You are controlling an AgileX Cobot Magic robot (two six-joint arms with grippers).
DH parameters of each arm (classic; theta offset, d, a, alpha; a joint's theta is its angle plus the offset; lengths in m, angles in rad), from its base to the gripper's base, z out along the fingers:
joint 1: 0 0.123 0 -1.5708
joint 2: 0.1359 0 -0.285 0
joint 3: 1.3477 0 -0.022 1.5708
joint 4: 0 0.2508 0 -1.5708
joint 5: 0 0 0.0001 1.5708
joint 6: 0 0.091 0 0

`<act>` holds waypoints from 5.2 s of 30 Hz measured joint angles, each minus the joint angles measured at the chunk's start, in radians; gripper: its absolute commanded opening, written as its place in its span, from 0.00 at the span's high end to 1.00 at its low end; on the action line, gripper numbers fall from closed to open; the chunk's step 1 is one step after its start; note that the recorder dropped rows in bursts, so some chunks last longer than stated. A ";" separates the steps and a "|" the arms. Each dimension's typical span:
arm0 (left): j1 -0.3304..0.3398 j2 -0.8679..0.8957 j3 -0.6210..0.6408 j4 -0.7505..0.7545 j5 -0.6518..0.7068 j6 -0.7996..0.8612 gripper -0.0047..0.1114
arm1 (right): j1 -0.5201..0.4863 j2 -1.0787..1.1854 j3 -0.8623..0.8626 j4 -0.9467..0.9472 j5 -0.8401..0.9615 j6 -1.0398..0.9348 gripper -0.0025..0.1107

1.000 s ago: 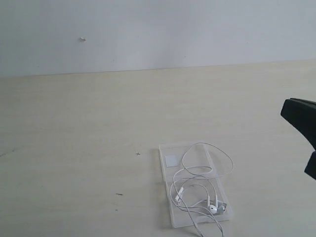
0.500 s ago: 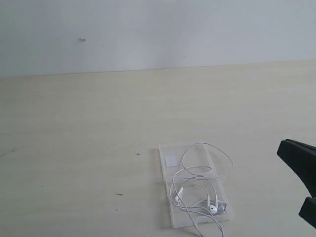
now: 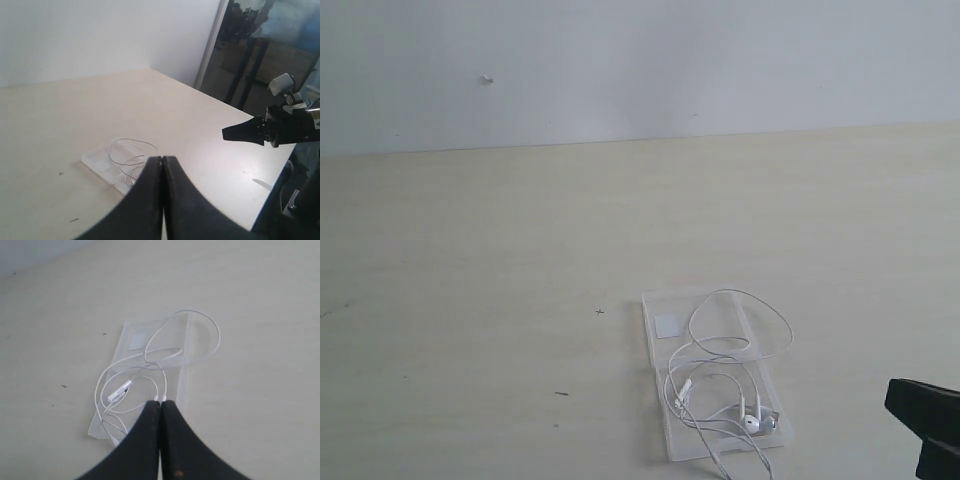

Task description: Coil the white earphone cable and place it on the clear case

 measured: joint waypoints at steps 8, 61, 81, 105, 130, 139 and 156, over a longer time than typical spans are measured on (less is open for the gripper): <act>0.000 0.000 0.004 -0.011 -0.005 -0.002 0.96 | 0.000 0.000 0.000 0.003 0.022 0.033 0.98; 0.442 0.000 0.240 0.190 -0.361 0.097 0.96 | 0.000 0.000 0.000 0.003 0.029 0.035 0.98; 0.442 0.000 0.240 0.728 -0.268 -0.608 0.96 | 0.000 0.000 0.000 0.003 0.029 0.035 0.98; 0.442 0.000 0.240 0.751 -0.248 -0.640 0.96 | 0.000 0.000 0.000 -0.049 0.049 -0.016 0.98; 0.442 0.000 0.240 0.753 -0.248 -0.640 0.96 | -0.151 -0.579 0.000 -0.185 0.335 -0.223 0.98; 0.442 0.000 0.240 0.753 -0.248 -0.640 0.96 | -0.152 -0.579 0.002 -0.073 0.328 -0.202 0.98; 0.442 0.000 0.240 0.753 -0.248 -0.636 0.96 | -0.152 -0.579 0.006 -0.005 0.332 -0.489 0.98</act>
